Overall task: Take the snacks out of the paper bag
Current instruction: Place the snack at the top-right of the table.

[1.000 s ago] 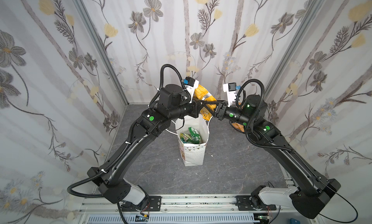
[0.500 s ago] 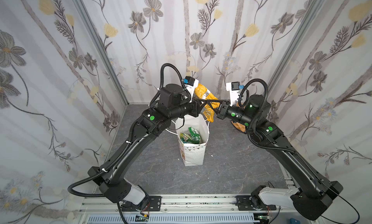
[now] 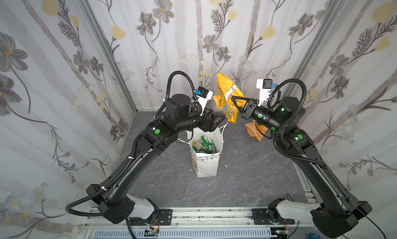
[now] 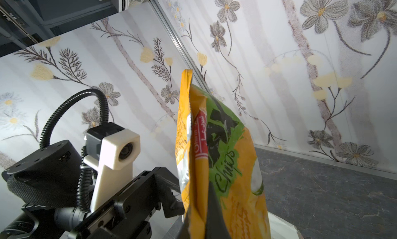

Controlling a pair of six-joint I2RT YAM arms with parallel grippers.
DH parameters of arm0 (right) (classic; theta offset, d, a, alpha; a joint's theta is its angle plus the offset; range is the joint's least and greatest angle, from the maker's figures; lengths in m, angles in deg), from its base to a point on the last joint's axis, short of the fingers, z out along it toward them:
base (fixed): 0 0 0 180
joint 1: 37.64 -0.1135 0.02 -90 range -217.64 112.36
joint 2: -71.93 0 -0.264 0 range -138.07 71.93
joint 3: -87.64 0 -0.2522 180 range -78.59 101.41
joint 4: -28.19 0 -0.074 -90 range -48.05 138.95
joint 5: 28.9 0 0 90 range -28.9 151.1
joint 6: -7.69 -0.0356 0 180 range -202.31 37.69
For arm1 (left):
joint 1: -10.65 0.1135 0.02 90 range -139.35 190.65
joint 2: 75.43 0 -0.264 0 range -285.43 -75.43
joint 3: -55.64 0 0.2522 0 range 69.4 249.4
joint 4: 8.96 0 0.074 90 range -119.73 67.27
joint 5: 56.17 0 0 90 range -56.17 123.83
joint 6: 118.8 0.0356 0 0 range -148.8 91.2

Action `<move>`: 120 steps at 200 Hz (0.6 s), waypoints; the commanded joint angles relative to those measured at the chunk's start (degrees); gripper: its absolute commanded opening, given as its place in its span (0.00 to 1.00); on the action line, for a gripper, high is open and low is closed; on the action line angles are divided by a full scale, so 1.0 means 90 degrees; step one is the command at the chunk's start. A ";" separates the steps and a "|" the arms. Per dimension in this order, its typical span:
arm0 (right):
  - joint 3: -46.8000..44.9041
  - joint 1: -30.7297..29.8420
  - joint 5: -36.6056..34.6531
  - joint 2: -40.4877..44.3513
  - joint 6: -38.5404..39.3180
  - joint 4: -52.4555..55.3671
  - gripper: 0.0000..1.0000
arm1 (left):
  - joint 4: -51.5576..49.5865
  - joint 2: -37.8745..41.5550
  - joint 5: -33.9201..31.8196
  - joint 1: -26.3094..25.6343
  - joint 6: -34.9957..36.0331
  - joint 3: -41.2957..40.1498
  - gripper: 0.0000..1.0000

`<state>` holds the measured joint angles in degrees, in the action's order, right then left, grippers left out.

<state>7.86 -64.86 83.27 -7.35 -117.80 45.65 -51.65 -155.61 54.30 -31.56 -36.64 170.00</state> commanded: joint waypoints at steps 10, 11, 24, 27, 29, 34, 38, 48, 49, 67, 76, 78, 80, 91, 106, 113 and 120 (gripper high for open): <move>-0.0037 0.0391 0.0135 0.0097 -0.0369 -0.0460 0.00 | -0.0081 0.0051 0.0444 -0.0116 0.0610 -0.0014 0.94; -0.0041 0.0409 0.0144 0.0103 -0.0381 -0.0465 0.00 | -0.0093 0.0051 0.0447 -0.0120 0.0623 -0.0015 0.94; -0.0121 0.0628 0.0223 0.0163 -0.0466 -0.0513 0.00 | -0.0218 0.0061 0.0479 -0.0196 0.0783 -0.0010 1.00; -0.0139 0.0674 0.0243 0.0174 -0.0491 -0.0517 0.00 | -0.0243 0.0047 0.0493 -0.0207 0.0812 -0.0006 1.00; -0.0152 0.0704 0.0256 0.0178 -0.0503 -0.0523 0.00 | -0.0267 0.0048 0.0490 -0.0218 0.0832 -0.0001 1.00; -0.0216 0.0789 0.0307 0.0208 -0.0554 -0.0559 0.00 | -0.0308 0.0051 0.0503 -0.0245 0.0862 0.0011 1.00; -0.0267 0.0879 0.0343 0.0229 -0.0628 -0.0597 0.00 | -0.0330 0.0043 0.0501 -0.0254 0.0887 0.0021 1.00; -0.0420 0.1067 0.0460 0.0287 -0.0823 -0.0723 0.00 | -0.0389 0.0032 0.0517 -0.0327 0.0942 0.0041 1.00; -0.0438 0.1089 0.0468 0.0290 -0.0842 -0.0733 0.00 | -0.0394 0.0027 0.0518 -0.0323 0.0950 0.0042 1.00; -0.0801 0.1452 0.0661 0.0407 -0.1242 -0.0989 0.00 | -0.0471 0.0001 0.0519 -0.0412 0.1090 0.0081 1.00; -0.1000 0.1623 0.0744 0.0462 -0.1390 -0.1134 0.00 | -0.0512 -0.0022 0.0524 -0.0461 0.1169 0.0099 1.00; -0.1046 0.1664 0.0767 0.0475 -0.1424 -0.1161 0.00 | -0.0520 -0.0018 0.0515 -0.0464 0.1180 0.0106 1.00; -0.1089 0.1696 0.0788 0.0483 -0.1459 -0.1185 0.00 | -0.0529 -0.0022 0.0515 -0.0485 0.1197 0.0115 1.00; -0.1318 0.1909 0.0883 0.0535 -0.1589 -0.1336 0.00 | -0.0590 -0.0045 0.0486 -0.0519 0.1290 0.0145 1.00; -0.1654 0.2207 0.1011 0.0571 -0.1777 -0.1517 0.00 | -0.0713 -0.0085 0.0400 -0.0605 0.1395 0.0208 1.00; -0.1826 0.2335 0.1059 0.0587 -0.1866 -0.1623 0.00 | -0.0762 -0.0104 0.0343 -0.0636 0.1440 0.0236 1.00; -0.2004 0.2459 0.1129 0.0596 -0.1931 -0.1762 0.00 | -0.0803 -0.0119 0.0284 -0.0685 0.1496 0.0256 1.00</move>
<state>-6.39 -45.56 90.75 -2.28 -130.56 36.36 -57.47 -156.29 57.84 -36.83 -26.11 171.31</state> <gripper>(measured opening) 0.050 0.997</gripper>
